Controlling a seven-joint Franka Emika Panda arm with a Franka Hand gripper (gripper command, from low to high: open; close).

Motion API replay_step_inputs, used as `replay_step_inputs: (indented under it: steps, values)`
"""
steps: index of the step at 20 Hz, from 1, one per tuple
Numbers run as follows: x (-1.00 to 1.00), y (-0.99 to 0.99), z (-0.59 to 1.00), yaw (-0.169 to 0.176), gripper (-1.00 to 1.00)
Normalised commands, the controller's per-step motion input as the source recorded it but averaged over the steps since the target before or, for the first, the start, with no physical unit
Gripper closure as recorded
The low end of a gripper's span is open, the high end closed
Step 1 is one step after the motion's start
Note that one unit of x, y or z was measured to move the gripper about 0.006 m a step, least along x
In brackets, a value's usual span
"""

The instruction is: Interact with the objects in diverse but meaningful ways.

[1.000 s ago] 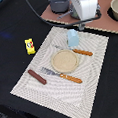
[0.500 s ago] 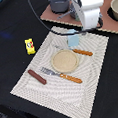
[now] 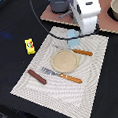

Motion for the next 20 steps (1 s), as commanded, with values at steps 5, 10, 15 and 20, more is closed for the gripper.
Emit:
replay_step_inputs:
  steps: [5,10,15,20]
  values:
    - [-0.22,0.01,-0.41,0.034,-1.00]
    - [-0.16,-0.01,-0.32,0.025,-1.00]
    - [0.05,0.10,-0.10,-0.003,1.00]
    - [0.40,0.32,0.28,-0.056,1.00]
